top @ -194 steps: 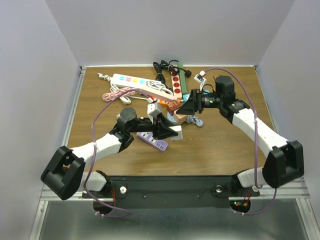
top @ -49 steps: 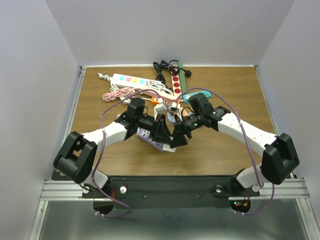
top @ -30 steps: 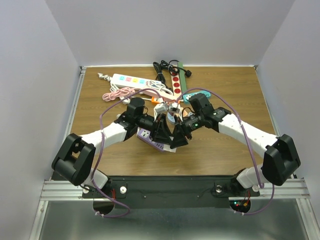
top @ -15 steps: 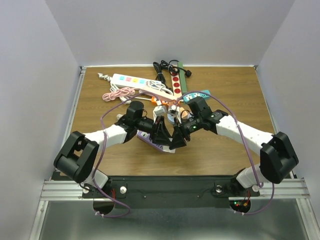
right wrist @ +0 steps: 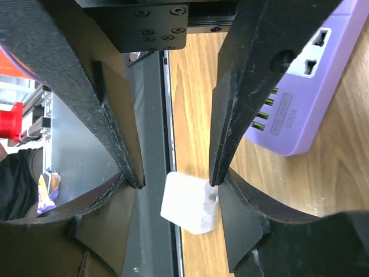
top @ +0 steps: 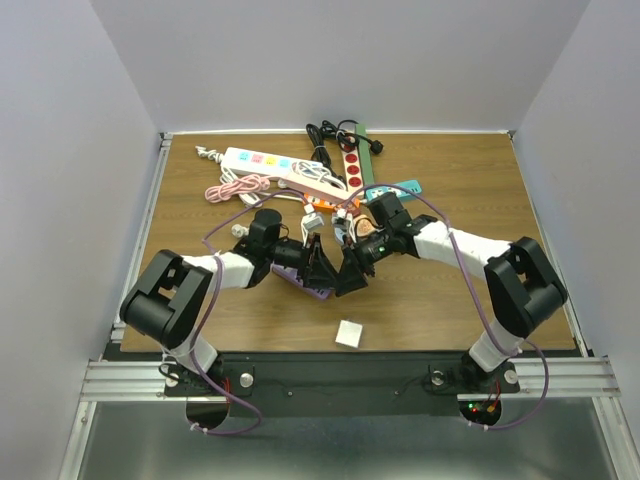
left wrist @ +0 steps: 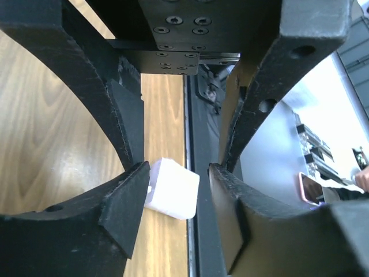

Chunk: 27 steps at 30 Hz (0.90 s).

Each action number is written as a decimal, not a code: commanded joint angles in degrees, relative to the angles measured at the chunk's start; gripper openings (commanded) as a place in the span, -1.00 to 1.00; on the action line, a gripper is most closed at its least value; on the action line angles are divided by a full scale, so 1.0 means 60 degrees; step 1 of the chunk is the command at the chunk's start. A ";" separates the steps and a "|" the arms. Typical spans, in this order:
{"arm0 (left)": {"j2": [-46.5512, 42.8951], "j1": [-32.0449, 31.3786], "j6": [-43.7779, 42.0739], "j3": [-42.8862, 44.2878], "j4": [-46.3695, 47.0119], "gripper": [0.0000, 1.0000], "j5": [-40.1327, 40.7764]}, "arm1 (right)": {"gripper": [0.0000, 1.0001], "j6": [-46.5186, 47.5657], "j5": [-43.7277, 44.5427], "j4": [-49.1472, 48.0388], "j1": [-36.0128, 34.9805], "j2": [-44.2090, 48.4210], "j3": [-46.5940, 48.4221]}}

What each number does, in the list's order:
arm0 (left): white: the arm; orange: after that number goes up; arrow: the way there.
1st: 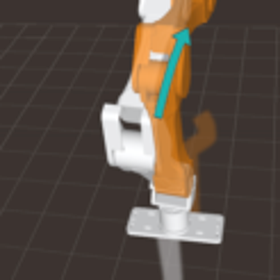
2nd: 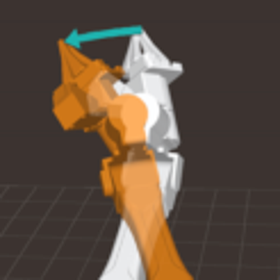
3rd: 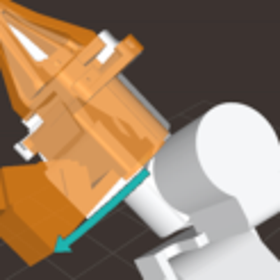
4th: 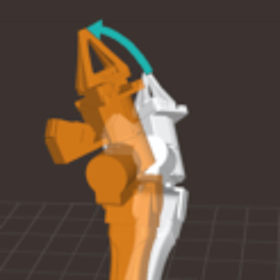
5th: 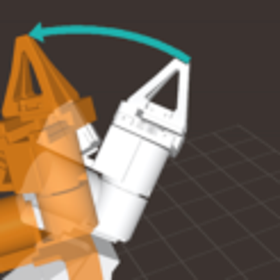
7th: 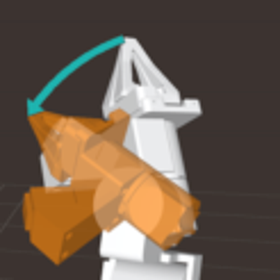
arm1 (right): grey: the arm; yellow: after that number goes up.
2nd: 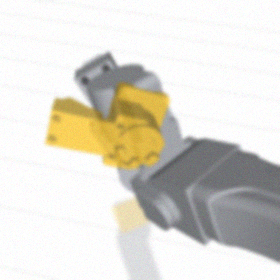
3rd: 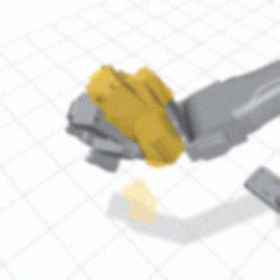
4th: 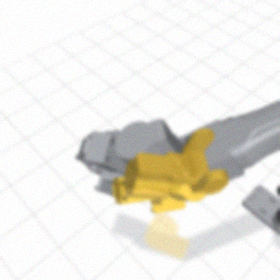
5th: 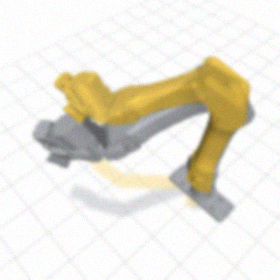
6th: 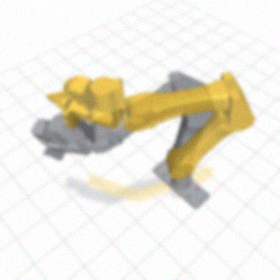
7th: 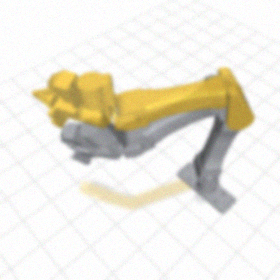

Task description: Insert the plug

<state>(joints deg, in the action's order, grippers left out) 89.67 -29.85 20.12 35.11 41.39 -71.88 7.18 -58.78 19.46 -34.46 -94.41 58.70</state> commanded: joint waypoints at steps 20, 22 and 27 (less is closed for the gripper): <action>-0.2976 -0.4031 -0.0220 -0.0711 -0.2808 0.79 1.0451 | 0.68 -0.3583 1.0130 -0.0431 0.0396 0.3606 -0.0833; -0.3094 -0.4969 0.0030 -0.0667 -0.3219 0.86 1.1757 | 0.81 -0.3876 1.0803 -0.0650 0.0411 0.3796 -0.0847; -0.2715 -0.6040 0.0820 -0.0609 -0.3937 0.97 1.2972 | 0.99 -0.4345 1.1014 -0.1163 0.0469 0.4191 -0.1257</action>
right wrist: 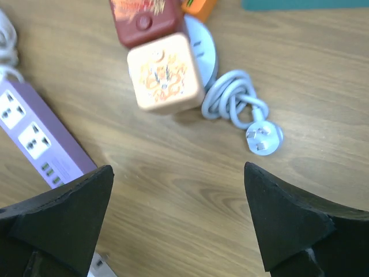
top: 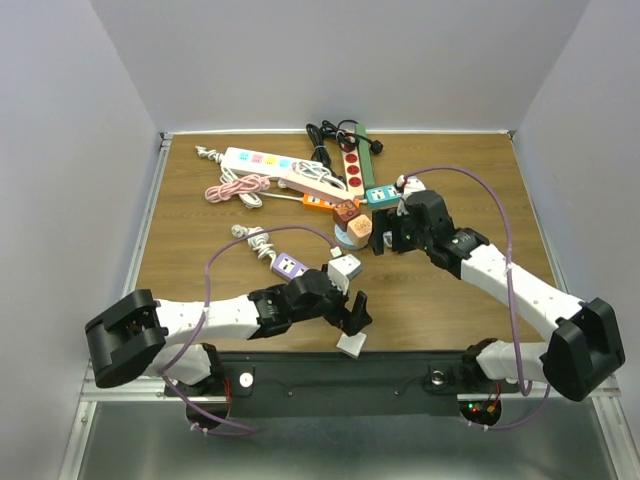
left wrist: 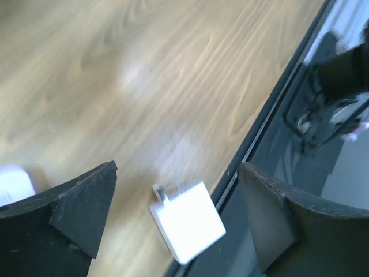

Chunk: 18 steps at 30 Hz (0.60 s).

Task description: Insert the plug

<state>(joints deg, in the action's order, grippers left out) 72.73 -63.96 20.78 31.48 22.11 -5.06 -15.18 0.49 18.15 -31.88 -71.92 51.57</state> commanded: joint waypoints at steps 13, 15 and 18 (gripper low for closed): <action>0.2014 -0.1673 0.1269 0.1652 -0.2527 0.97 0.2704 | 0.99 -0.1308 0.0812 -0.1165 0.0039 0.1894 -0.1212; 0.2000 -0.1717 0.1313 0.1696 -0.2600 0.97 0.2660 | 0.99 -0.1352 0.0768 -0.1165 0.0040 0.1894 -0.1242; 0.1927 -0.1717 0.1371 0.1623 -0.2572 0.97 0.2340 | 0.99 -0.1425 0.0724 -0.1165 0.0039 0.1879 -0.1300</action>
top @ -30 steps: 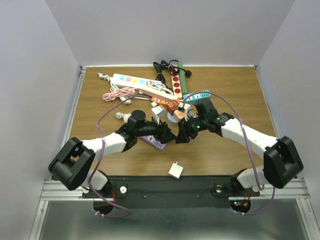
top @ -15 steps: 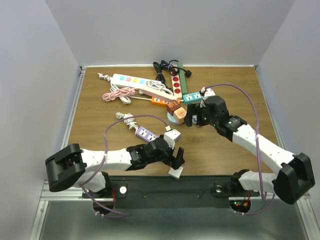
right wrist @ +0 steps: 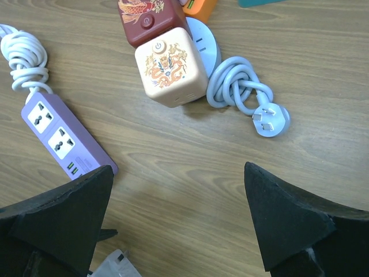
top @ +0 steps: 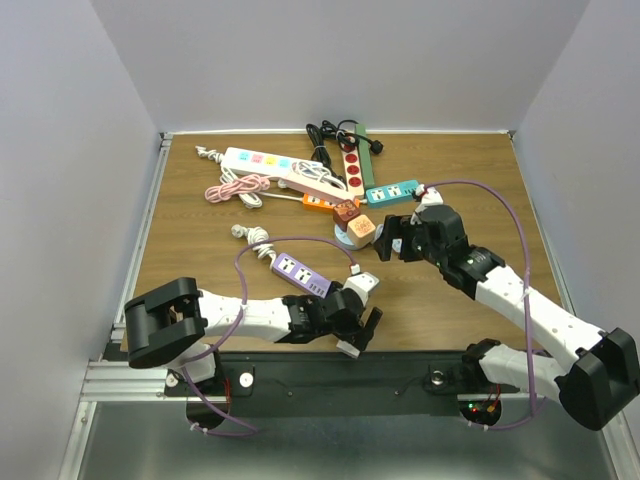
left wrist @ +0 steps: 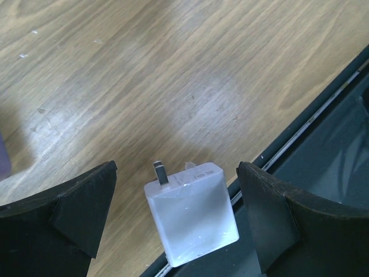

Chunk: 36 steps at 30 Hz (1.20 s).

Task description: Insert the plug

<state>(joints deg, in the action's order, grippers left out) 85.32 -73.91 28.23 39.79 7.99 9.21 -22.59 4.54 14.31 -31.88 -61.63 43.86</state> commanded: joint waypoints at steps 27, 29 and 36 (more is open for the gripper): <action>0.2960 0.3058 -0.0515 0.2842 -0.1142 -1.00 -0.0890 | 0.99 0.0380 0.1879 -0.0495 0.0039 -0.1198 0.1318; 0.3269 0.3425 -0.0646 0.3225 -0.1053 -1.00 -0.1066 | 0.99 0.0512 0.1939 -0.0509 0.0039 -0.1388 0.1436; 0.4019 0.4202 -0.1393 0.4106 -0.1068 0.01 -0.2150 | 0.99 0.1477 0.1048 -0.0524 0.0244 -0.1683 0.1320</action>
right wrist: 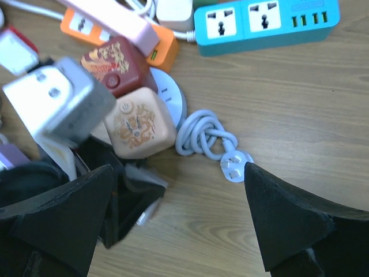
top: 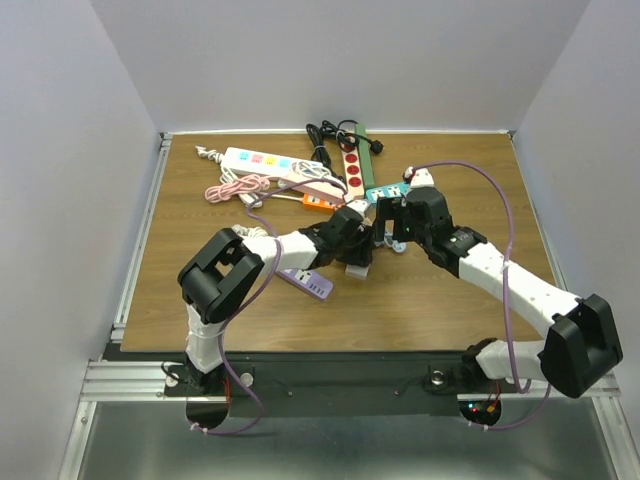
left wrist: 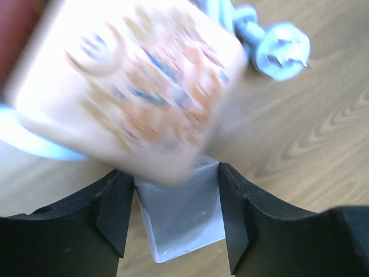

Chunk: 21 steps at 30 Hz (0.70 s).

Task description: Insert the plug

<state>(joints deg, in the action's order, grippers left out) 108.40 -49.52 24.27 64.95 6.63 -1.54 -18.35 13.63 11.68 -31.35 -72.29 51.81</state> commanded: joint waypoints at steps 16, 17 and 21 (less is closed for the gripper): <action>-0.4983 0.0884 -0.1982 -0.3542 0.0169 0.97 -0.3273 | 0.96 0.3481 -0.5670 -0.0819 0.0201 -0.0591 -0.0872; -0.5261 0.1059 -0.1864 -0.3718 0.0241 0.97 -0.3302 | 0.96 0.3570 -0.5612 -0.0834 0.0216 -0.0781 -0.0843; -0.6943 0.2316 -0.1234 -0.4699 0.0827 0.98 -0.4237 | 0.96 0.4111 -0.5436 -0.0834 0.0201 -0.1469 -0.0580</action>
<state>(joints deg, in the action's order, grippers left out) 79.37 -41.30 14.28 38.79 3.01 -15.68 -4.67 -28.64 -0.54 -32.82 -76.84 49.30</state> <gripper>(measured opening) 0.986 0.988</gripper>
